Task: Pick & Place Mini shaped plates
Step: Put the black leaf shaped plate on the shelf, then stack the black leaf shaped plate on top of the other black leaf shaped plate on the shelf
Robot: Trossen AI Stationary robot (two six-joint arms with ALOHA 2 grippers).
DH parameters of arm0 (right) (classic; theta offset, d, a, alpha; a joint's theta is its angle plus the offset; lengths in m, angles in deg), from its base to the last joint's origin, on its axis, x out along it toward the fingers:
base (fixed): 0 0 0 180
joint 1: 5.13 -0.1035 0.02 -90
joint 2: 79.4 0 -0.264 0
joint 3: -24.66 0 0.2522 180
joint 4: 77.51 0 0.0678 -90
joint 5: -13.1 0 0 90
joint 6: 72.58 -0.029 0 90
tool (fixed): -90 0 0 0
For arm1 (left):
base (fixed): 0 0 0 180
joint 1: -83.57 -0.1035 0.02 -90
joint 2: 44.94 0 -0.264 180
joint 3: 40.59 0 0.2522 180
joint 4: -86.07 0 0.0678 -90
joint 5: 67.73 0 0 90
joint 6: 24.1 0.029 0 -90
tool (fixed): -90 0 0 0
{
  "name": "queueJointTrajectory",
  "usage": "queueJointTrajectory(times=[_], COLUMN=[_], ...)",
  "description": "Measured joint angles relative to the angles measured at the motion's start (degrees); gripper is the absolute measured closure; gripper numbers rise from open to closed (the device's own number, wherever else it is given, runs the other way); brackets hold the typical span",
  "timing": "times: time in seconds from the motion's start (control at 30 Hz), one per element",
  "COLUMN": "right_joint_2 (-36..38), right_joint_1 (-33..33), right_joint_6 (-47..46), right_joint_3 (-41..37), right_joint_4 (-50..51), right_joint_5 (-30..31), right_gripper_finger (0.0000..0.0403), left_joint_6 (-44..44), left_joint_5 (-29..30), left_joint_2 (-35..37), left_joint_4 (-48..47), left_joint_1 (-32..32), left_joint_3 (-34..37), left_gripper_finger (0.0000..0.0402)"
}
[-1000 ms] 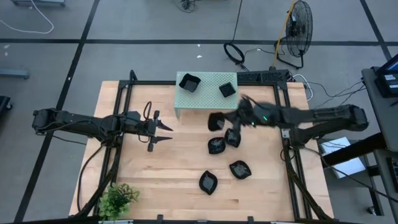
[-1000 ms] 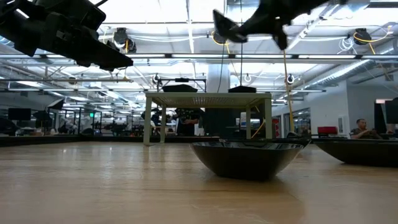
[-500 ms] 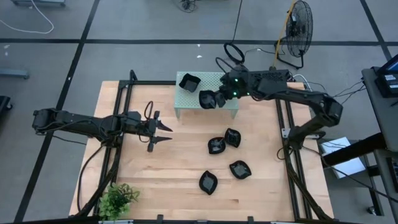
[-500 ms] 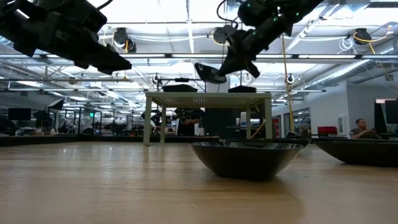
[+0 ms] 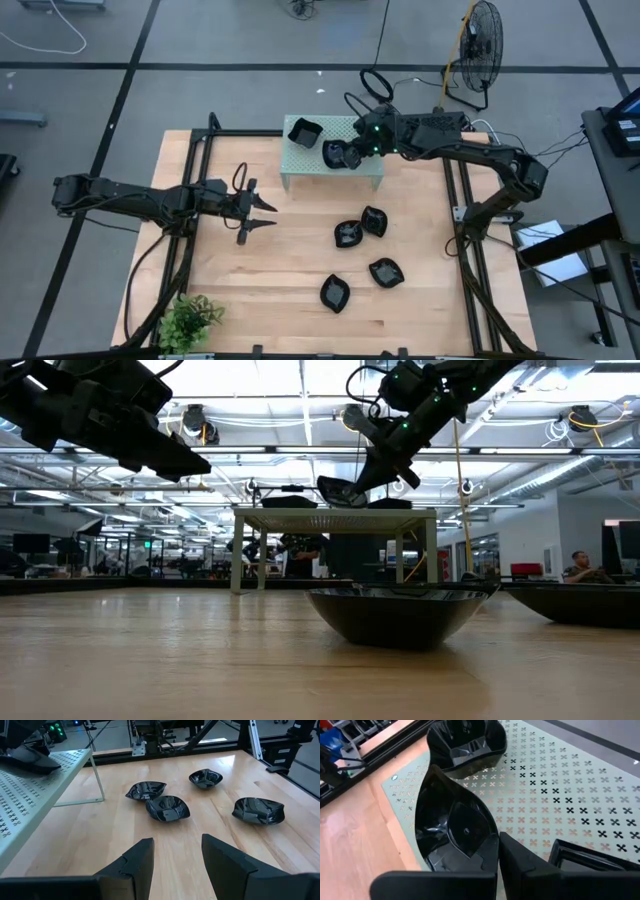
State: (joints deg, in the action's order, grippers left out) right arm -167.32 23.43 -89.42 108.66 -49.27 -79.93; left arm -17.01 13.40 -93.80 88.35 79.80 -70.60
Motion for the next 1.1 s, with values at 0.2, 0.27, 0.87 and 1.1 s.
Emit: queueJointTrajectory(times=[0.2, 0.27, 0.87, 1.1], right_joint_2=[0.04, 0.02, 15.14, 17.16], right_joint_1=[-0.13, -0.13, -21.67, -37.32], right_joint_6=[0.02, 0.04, -2.99, -25.14], right_joint_3=[-0.56, -0.78, -0.85, -2.55], right_joint_4=[-0.48, -0.48, 19.36, 39.89], right_joint_5=[2.36, 4.27, -5.55, 7.84], right_gripper_finger=[0.0374, 0.0358, 0.0303, 0.0309], left_joint_6=[0.05, 0.05, -1.30, -1.64], left_joint_5=[0.02, 0.00, 0.00, 0.00], left_joint_2=[0.00, 0.00, 0.00, 0.00], left_joint_4=[-0.01, 0.00, -1.77, -2.28], left_joint_1=[0.00, 0.00, 0.02, 0.00], left_joint_3=[0.00, 0.00, 0.00, 0.00], left_gripper_finger=[0.0231, 0.0231, 0.0231, 0.0231])
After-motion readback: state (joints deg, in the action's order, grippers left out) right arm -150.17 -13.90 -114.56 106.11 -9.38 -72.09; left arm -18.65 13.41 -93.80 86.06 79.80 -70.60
